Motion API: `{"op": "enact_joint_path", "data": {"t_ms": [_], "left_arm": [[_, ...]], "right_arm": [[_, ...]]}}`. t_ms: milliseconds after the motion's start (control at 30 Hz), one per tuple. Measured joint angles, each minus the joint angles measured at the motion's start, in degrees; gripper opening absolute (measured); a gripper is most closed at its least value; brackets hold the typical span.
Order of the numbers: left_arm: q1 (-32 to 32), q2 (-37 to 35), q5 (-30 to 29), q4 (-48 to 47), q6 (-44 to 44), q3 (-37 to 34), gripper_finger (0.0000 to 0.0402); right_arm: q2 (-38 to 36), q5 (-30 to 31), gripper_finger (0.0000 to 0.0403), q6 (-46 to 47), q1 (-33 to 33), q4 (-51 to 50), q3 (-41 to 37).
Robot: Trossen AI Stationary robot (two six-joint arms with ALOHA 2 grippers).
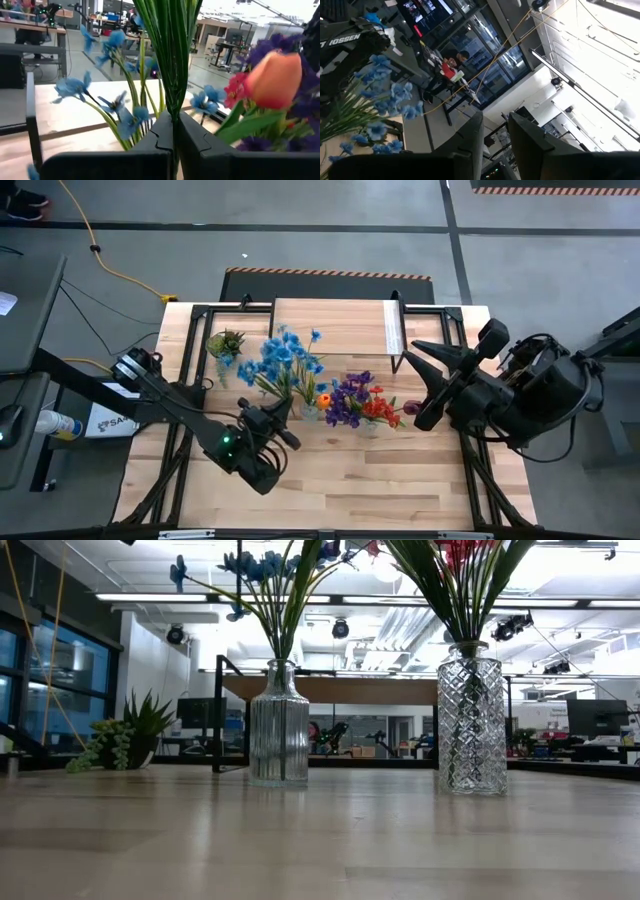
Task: Pick and place flowers into a vace then onto a shelf
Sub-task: Put the blue flowers into the left transparent flower vase
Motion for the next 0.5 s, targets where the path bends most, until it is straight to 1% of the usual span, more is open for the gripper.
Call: {"op": "enact_joint_path", "data": {"t_ms": [100,200,333,500], "left_arm": [[0.00,1.63,-0.03,4.71,3.13,0.02,0.0040],[0.03,2.89,-0.01,11.10,9.62,0.03,0.0040],[0.60,3.60,-0.15,17.12,18.66,0.10,0.0040],[2.72,4.27,-0.29,17.66,19.44,0.13,0.0040]], "right_arm": [[0.00,-0.12,0.0083,0.34,-0.21,-0.08,0.00],[0.00,-0.61,0.0083,2.65,-0.89,-0.55,0.00],[0.00,-0.58,0.0083,2.88,-2.05,-1.35,0.00],[0.02,-0.62,0.0083,4.23,-3.47,-1.74,0.00]]}}
